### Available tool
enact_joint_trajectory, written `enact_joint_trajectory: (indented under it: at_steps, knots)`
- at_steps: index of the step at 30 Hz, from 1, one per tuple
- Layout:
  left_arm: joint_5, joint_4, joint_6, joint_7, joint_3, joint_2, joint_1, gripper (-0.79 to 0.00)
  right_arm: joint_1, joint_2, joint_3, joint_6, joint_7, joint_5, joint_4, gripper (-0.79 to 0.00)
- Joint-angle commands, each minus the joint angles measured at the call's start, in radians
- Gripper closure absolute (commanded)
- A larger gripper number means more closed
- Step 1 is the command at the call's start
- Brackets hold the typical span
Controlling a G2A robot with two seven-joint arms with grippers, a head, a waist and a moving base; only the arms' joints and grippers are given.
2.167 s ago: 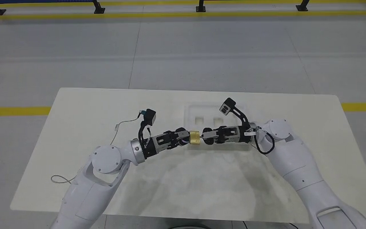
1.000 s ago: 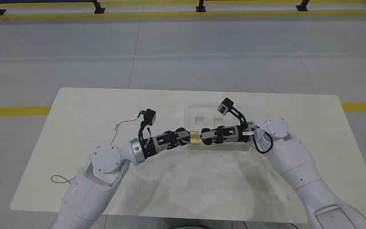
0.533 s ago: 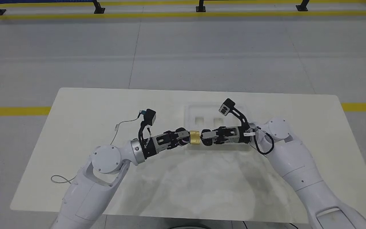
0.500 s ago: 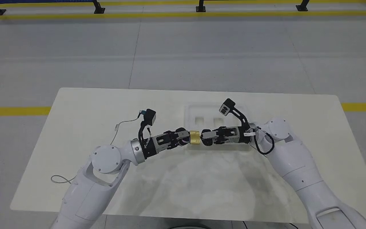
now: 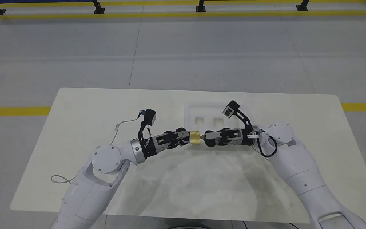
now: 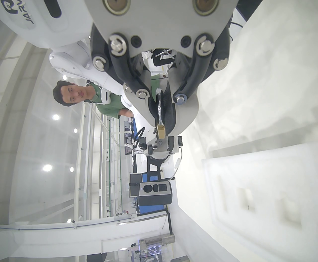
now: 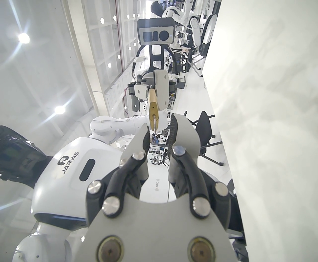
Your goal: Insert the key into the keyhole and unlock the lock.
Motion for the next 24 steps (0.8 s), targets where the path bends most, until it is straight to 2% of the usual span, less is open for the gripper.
enact_joint_trajectory:
  at_steps: [1,9,15,24]
  knots:
    - [0.0,0.0,0.0,0.0,0.0,0.0,0.0,0.0,-0.003,0.0,0.0,-0.001,-0.002,0.0,-0.003,-0.172]
    - [0.0,0.0,0.0,0.0,0.0,0.0,0.0,0.0,0.004,-0.005,-0.013,0.002,-0.011,0.001,-0.011,-0.108]
    - [0.0,0.0,0.0,0.0,0.0,0.0,0.0,0.0,0.013,-0.008,-0.023,0.002,-0.01,-0.002,-0.007,0.0]
    - [0.0,0.0,0.0,0.0,0.0,0.0,0.0,0.0,0.024,-0.011,-0.031,0.007,-0.007,-0.006,-0.002,0.0]
